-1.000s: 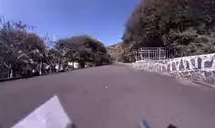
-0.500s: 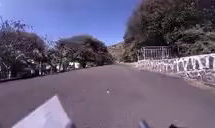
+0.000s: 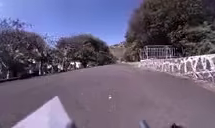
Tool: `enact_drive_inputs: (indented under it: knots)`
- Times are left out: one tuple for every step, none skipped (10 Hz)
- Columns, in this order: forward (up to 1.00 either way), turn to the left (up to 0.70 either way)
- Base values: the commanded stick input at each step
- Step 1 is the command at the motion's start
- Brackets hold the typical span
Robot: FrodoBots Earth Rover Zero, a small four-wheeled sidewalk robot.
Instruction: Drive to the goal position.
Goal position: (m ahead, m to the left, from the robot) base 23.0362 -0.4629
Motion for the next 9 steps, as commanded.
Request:
enact_drive_inputs:
  knots:
    - [0.70, -0.35]
    - [0.70, -0.35]
    - [0.70, -0.31]
    - [0.70, -0.15]
    - [0.70, 0.00]
    - [0.70, 0.00]
    - [0.70, 0.00]
    - [0.70, 0.00]
    - [0.70, 0.00]
